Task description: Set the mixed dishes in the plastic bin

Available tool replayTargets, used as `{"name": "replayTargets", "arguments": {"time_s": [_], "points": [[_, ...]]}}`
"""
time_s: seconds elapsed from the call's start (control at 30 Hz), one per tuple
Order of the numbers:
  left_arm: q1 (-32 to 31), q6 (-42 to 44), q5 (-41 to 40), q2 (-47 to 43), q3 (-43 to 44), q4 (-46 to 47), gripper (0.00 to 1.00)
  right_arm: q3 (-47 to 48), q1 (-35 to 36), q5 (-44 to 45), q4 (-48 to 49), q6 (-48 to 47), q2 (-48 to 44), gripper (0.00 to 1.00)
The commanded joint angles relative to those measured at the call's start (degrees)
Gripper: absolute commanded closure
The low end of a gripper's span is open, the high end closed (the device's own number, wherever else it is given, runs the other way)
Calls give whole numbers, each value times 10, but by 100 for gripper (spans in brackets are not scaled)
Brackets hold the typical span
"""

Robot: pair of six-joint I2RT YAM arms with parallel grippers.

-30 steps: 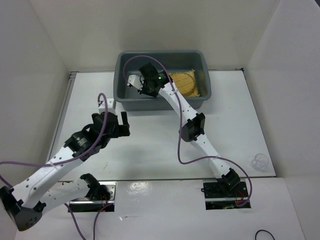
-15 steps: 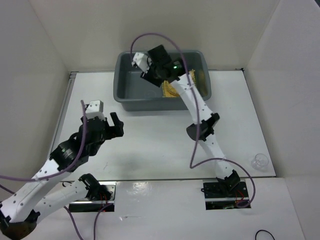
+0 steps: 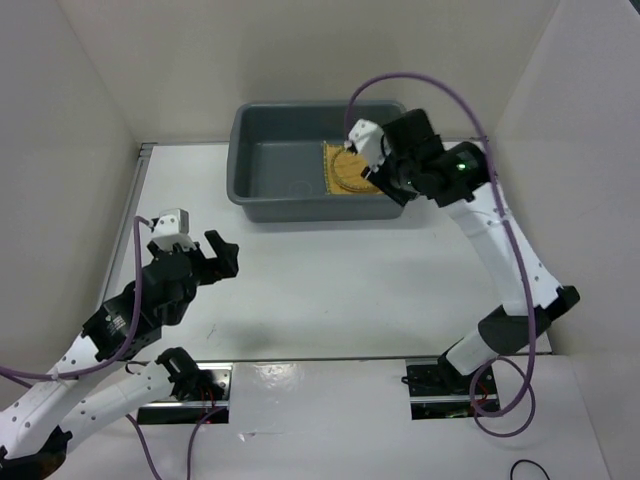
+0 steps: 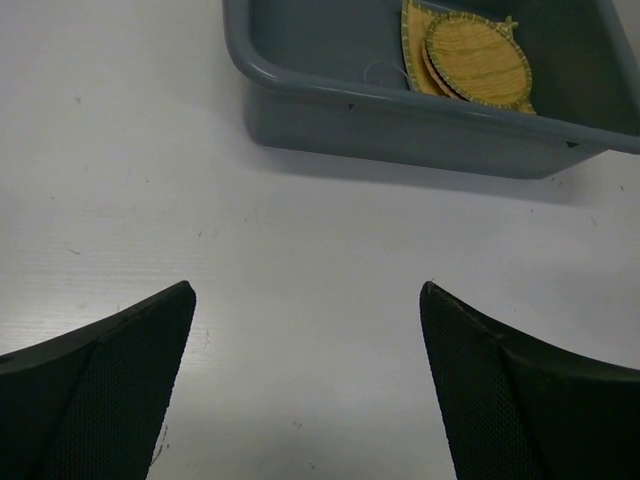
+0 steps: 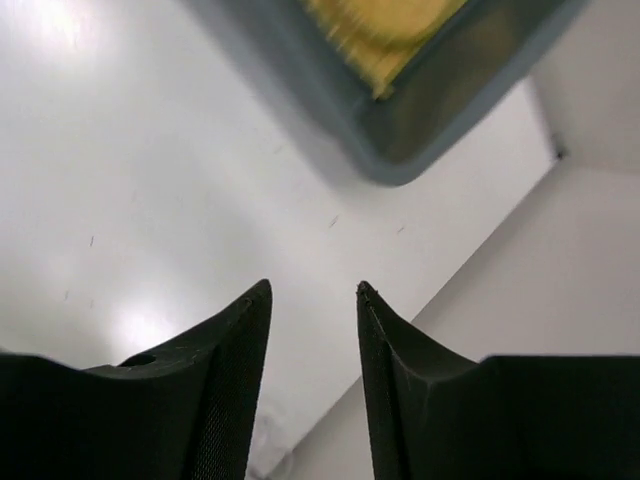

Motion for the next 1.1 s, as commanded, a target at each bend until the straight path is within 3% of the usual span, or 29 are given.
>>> {"name": "replayTargets", "arguments": {"time_s": [0.0, 0.1, 0.13, 0.17, 0.23, 0.27, 0.33, 0.37, 0.43, 0.47, 0.5, 0.57, 0.73, 0.87, 1.07], "points": [[-2, 34, 8, 4, -7, 42, 4, -100, 2, 1, -13, 4, 12, 55], [-2, 48, -2, 65, 62, -4, 5, -167, -17, 7, -13, 4, -7, 53], [-2, 26, -12, 83, 84, -49, 5, -184, -29, 1, -13, 4, -14, 46], [11, 21, -12, 114, 106, -66, 11, -189, -60, -13, -13, 4, -15, 46], [28, 21, 26, 135, 149, -84, 27, -195, -95, -43, -13, -2, -22, 52], [48, 21, 49, 142, 160, -97, 49, -195, -125, -70, -13, -2, -36, 60], [66, 21, 107, 149, 181, -114, 65, -216, -146, -78, -13, -2, -53, 71], [76, 21, 123, 156, 186, -121, 69, -226, -155, -78, -13, -2, -78, 74], [103, 27, 179, 171, 193, -141, 69, -277, -178, -67, -13, -2, -108, 70], [113, 42, 198, 191, 199, -147, 69, -299, -185, -56, -13, 4, -146, 56], [133, 53, 245, 201, 207, -147, 63, -344, -207, -56, -13, 4, -166, 50], [150, 69, 282, 235, 213, -163, 62, -389, -240, -48, -13, 4, -204, 44], [180, 109, 328, 250, 198, -138, 58, -550, -365, 9, -13, 9, -323, 39], [201, 142, 340, 250, 177, -130, 51, -593, -429, 40, -19, -21, -398, 32], [201, 159, 367, 238, 147, -107, 24, -623, -547, 58, -19, -105, -393, 30]]}}
